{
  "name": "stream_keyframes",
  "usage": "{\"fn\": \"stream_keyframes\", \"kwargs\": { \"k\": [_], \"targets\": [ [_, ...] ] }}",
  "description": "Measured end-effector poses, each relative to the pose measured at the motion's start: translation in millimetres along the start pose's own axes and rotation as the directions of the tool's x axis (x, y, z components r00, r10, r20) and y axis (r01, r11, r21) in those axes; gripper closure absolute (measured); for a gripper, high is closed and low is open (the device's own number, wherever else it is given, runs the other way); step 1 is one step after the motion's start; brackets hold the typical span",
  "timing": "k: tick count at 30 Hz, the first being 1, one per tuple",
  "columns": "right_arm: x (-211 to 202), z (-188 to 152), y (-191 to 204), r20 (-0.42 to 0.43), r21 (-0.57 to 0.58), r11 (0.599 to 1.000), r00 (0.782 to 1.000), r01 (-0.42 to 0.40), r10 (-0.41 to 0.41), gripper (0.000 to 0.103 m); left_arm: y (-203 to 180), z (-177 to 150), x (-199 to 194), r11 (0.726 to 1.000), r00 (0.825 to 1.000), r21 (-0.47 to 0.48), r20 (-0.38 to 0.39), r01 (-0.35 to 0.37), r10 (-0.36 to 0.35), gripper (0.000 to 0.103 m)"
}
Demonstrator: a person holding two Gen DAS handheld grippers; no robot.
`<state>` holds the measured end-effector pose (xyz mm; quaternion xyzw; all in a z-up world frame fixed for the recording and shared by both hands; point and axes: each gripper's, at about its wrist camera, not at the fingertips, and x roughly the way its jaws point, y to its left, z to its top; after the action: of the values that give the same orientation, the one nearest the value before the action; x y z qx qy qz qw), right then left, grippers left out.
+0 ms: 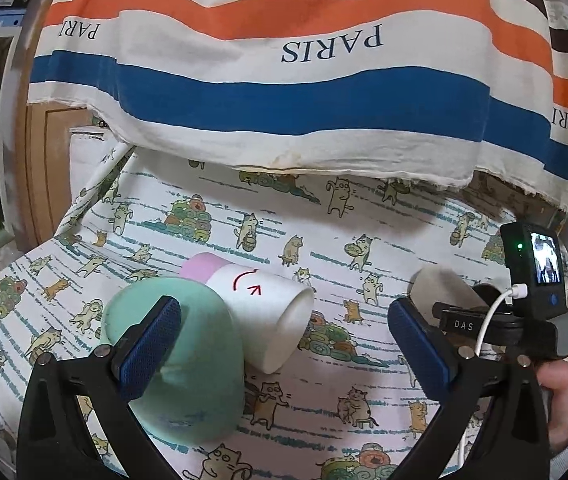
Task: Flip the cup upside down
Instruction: 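Close the right gripper around the beige square cup's body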
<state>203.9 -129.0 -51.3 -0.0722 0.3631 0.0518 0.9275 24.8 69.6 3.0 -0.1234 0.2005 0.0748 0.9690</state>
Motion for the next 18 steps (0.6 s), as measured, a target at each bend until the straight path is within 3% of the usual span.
{"fn": "stream_keyframes", "kwargs": {
  "k": [7,12,18],
  "targets": [
    [-52.7,-17.6,-1.5,0.089,-0.008,0.999,0.995,-0.039,0.040,0.033,-0.4,0.5,-5.9,1.000,1.000,-0.005,0.008,0.025,-0.025,0.000],
    [-109.4,-38.9,1.8,0.194,-0.045,0.997,0.978,-0.066,0.074,0.034,-1.3,1.1,-12.7,0.999,0.999,-0.009,0.022,0.048,-0.048,0.000],
    [-140.9,-67.3,2.8,0.169,-0.062,0.994,0.980,-0.095,0.104,0.034,0.0,1.8,-15.7,0.998,0.998,-0.016,0.031,0.053,-0.053,0.000]
  ]
}}
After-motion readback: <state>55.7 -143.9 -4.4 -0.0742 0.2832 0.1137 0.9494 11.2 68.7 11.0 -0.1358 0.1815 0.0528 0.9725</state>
